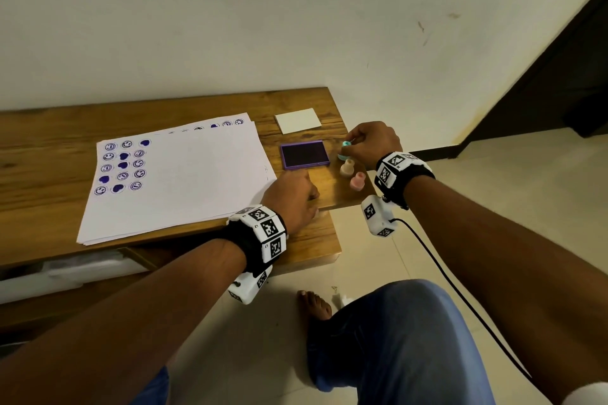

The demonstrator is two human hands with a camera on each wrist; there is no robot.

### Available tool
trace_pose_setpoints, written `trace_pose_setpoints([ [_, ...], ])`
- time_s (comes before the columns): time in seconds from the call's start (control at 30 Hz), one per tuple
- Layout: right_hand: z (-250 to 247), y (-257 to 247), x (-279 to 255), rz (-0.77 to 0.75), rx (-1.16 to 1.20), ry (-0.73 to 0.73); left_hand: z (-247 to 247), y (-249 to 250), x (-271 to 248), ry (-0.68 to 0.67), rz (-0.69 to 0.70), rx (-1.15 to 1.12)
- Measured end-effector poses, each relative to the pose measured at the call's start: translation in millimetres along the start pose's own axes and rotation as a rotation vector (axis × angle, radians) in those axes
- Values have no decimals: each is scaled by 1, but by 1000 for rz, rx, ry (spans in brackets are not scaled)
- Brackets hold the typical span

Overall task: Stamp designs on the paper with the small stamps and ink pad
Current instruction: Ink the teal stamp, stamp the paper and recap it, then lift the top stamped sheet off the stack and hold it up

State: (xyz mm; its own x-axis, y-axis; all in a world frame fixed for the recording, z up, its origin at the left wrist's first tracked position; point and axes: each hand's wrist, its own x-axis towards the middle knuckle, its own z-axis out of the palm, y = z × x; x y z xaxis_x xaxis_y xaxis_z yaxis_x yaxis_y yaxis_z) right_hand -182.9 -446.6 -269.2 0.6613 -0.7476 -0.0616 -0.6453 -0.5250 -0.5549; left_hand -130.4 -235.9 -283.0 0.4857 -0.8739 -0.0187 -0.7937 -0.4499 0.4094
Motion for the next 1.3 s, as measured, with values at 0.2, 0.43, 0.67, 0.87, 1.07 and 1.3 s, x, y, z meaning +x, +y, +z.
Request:
trace_pose_setpoints([
  [0.2,-15,-10,-6,-6,33,38,-10,-11,-26,37,36,-80],
  [0.43,-18,-73,-32,-113,49,110,-62,-82,-80,171,-183,-94],
  [0.67,42,-142,-57,-194,-227,-210,-124,-184,-138,246,-541,-118],
  [0.87,82,-147,-64,-129,-353,-195,-125,-241,-161,131,-783,-228],
  [1.07,99,-145,-70,-30,-380,-156,-109,-253,-162,81,-745,-222],
  [1.3,106,-149,-83,9,-366,-129,-107,-252,-158,67,-741,-163],
])
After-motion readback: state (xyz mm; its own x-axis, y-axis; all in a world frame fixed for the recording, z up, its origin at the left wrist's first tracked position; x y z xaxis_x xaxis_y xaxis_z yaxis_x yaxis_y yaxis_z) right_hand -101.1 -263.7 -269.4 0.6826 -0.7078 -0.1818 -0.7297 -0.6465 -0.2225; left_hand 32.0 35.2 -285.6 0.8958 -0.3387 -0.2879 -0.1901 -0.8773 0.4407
